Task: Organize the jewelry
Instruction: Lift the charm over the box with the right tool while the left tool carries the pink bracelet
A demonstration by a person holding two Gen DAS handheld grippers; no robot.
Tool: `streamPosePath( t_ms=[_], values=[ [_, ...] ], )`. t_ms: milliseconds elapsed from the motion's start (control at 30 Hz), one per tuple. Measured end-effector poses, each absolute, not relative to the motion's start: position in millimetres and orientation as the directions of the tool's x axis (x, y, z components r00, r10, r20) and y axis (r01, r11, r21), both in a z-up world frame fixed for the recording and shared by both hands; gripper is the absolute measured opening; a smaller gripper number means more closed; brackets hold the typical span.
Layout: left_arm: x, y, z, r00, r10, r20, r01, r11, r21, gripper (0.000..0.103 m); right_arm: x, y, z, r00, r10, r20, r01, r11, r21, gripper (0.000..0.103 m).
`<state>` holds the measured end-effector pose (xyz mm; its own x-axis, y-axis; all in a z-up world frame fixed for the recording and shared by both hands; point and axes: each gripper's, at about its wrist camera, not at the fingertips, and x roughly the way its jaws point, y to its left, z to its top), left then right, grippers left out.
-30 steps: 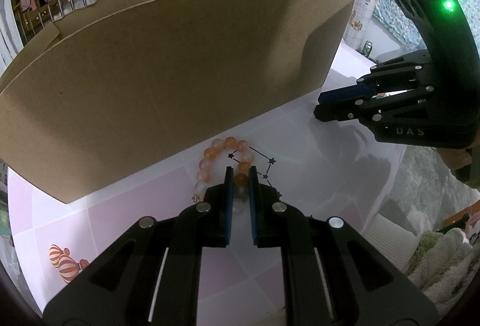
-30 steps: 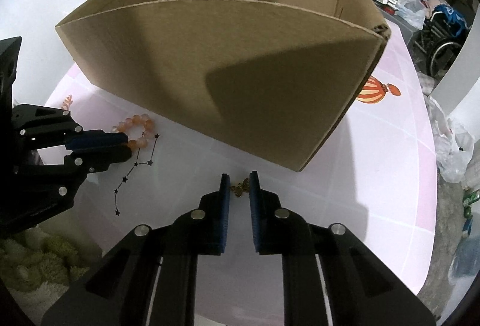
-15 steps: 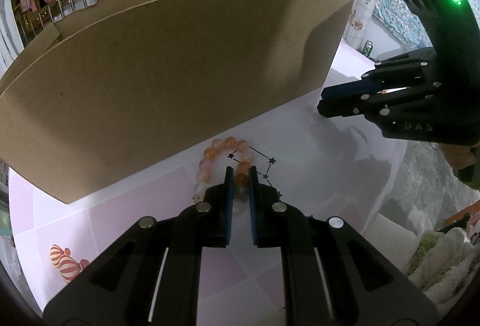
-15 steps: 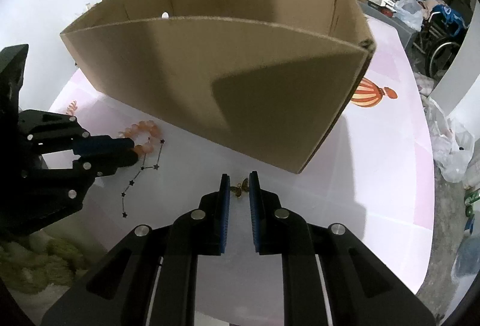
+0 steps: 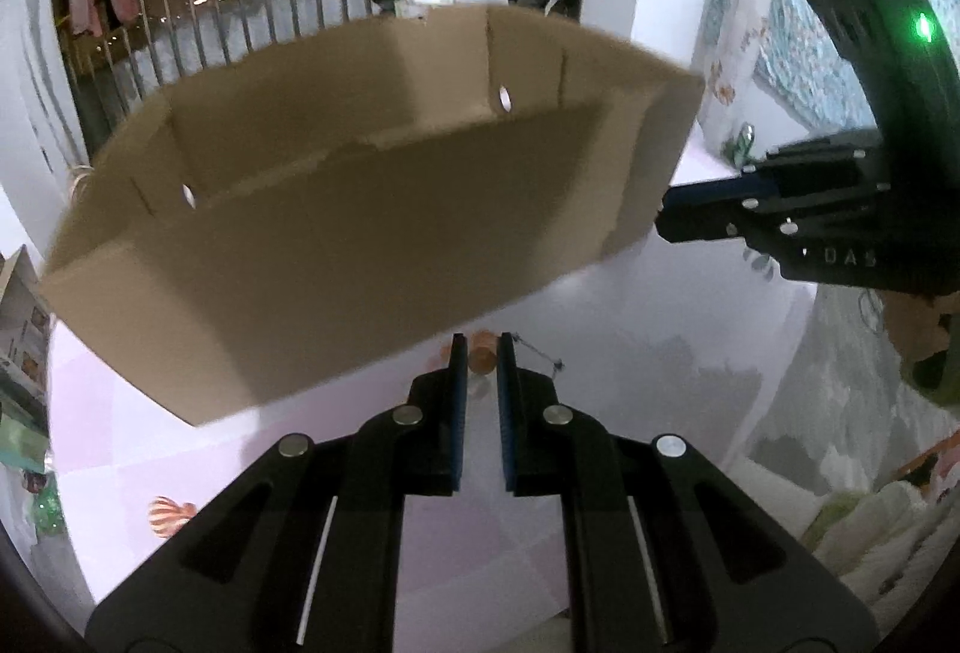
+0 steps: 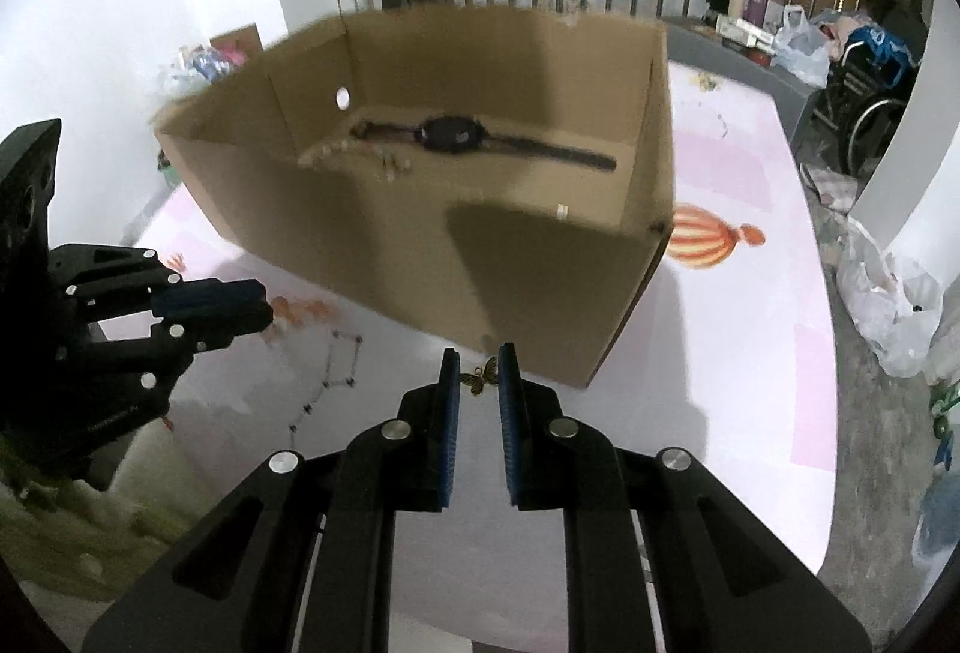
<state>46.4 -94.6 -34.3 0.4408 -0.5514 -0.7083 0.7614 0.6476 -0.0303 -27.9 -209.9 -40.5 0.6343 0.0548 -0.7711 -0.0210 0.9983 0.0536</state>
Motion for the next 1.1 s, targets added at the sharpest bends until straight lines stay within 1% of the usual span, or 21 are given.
streamPosePath(
  t_ms=[133, 300, 433, 567, 633, 667, 767, 900, 1100],
  values=[
    [48, -81, -9, 0.452, -0.586, -0.672, 0.759, 0.648, -0.055, 0.008, -32, -208, -21, 0.675, 0.067, -0.735, -0.027, 0.997, 0.065, 0.013],
    [48, -68, 25, 0.428, -0.646, -0.632, 0.777, 0.620, -0.107, 0.008, -30, -210, 11, 0.726, 0.122, -0.677, -0.061, 0.992, 0.113, 0.013],
    [55, -63, 65, 0.408, -0.708, -0.577, 0.790, 0.591, -0.166, 0.008, -17, -211, 39, 0.762, 0.171, -0.624, -0.110, 0.985, 0.136, 0.013],
    [63, -75, 100, 0.440, -0.745, -0.502, 0.806, 0.574, -0.144, 0.008, 11, -217, 57, 0.766, 0.212, -0.607, -0.139, 0.976, 0.165, 0.013],
    [72, -85, 106, 0.467, -0.735, -0.493, 0.806, 0.583, -0.106, 0.008, 30, -222, 60, 0.744, 0.240, -0.623, -0.151, 0.970, 0.193, 0.013],
    [79, -92, 105, 0.477, -0.722, -0.501, 0.803, 0.590, -0.086, 0.008, 45, -225, 59, 0.721, 0.262, -0.642, -0.158, 0.964, 0.216, 0.013],
    [103, -112, 86, 0.471, -0.679, -0.563, 0.793, 0.606, -0.067, 0.008, 75, -228, 51, 0.668, 0.274, -0.692, -0.158, 0.961, 0.228, 0.013],
    [130, -132, 49, 0.412, -0.624, -0.664, 0.778, 0.620, -0.100, 0.008, 111, -227, 29, 0.577, 0.257, -0.776, -0.142, 0.966, 0.214, 0.013],
    [147, -141, 15, 0.356, -0.586, -0.728, 0.772, 0.624, -0.125, 0.009, 134, -224, 6, 0.505, 0.235, -0.831, -0.132, 0.972, 0.195, 0.014]
  ],
)
